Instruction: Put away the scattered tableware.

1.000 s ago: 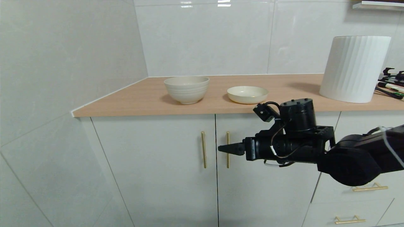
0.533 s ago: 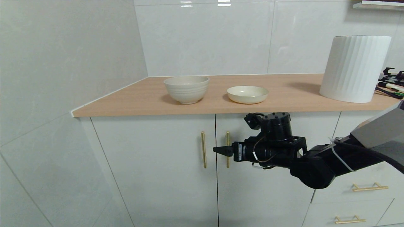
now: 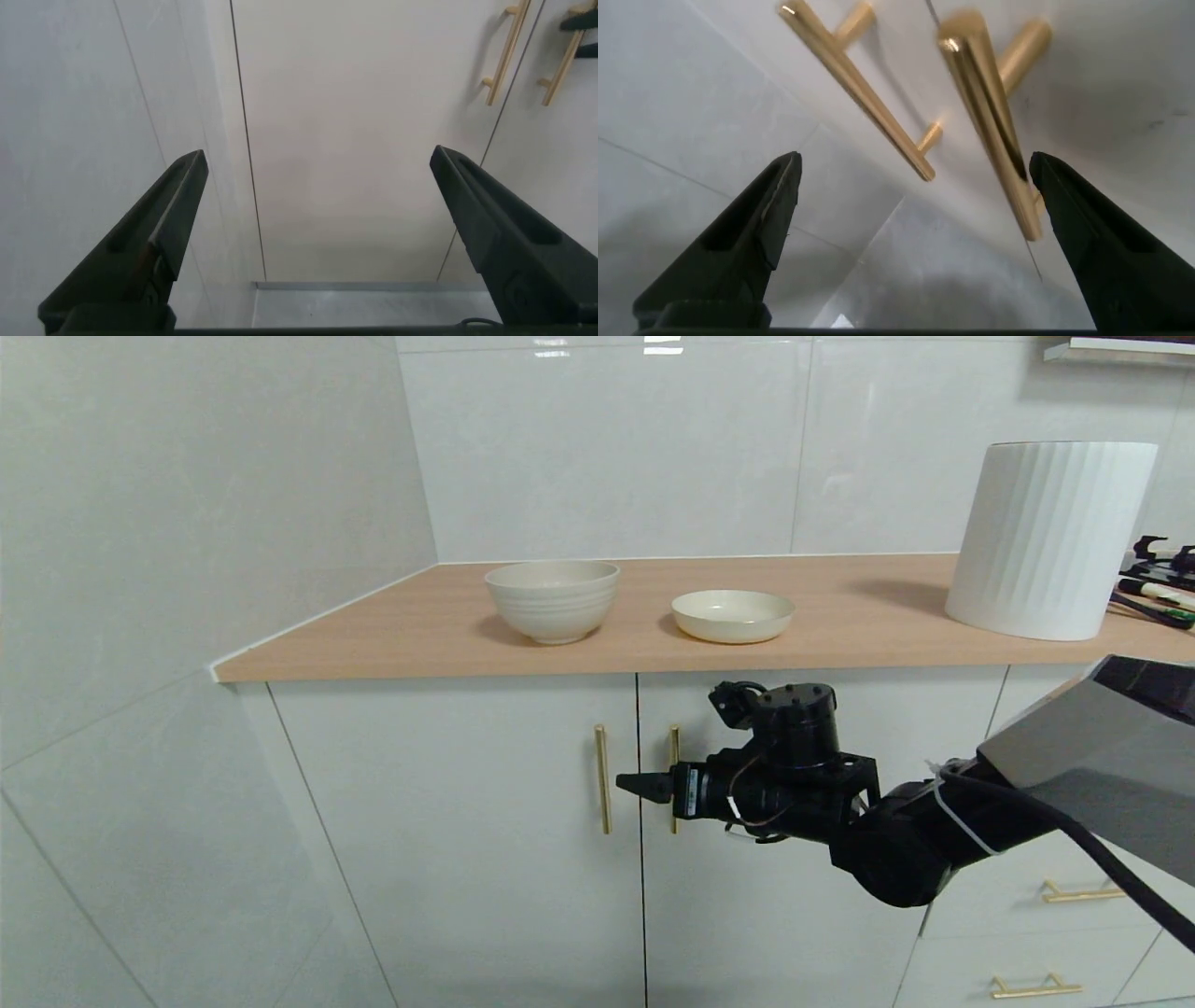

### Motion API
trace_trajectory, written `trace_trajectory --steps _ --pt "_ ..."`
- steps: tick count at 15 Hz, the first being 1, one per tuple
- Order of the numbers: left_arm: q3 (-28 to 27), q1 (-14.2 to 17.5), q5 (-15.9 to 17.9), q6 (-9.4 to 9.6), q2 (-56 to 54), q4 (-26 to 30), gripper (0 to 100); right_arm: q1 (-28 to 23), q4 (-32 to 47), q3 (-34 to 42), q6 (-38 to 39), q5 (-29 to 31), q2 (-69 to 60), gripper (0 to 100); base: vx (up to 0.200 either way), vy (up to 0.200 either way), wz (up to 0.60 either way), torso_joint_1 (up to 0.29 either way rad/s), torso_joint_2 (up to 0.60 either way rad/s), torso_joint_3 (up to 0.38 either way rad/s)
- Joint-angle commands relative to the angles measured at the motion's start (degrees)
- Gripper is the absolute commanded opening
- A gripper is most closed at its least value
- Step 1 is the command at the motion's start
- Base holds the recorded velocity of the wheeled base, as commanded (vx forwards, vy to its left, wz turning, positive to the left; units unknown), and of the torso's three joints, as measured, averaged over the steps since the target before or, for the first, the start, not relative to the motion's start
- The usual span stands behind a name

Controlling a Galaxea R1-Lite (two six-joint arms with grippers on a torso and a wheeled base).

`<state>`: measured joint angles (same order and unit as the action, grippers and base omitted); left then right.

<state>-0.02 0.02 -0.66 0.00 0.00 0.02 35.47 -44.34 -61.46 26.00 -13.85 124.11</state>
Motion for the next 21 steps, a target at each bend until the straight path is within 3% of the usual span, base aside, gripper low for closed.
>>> trace_trajectory --steps 1,13,21 --pt "0.02 0.06 -0.04 0.00 0.00 -0.02 100 0.03 -0.31 -0.23 0.10 -0.04 0.96 100 0.000 0.000 0.00 0.000 0.00 0.000" --pt "0.02 -0.02 -0.04 -0.09 0.00 -0.02 100 3.55 -4.71 1.61 5.64 -1.09 -1.15 100 0.000 0.000 0.00 0.000 0.00 0.000" --pt "0.02 -0.02 -0.04 0.00 0.00 -0.02 100 4.16 -4.79 11.10 5.20 -6.19 -9.33 100 0.000 0.000 0.00 0.000 0.00 0.000"
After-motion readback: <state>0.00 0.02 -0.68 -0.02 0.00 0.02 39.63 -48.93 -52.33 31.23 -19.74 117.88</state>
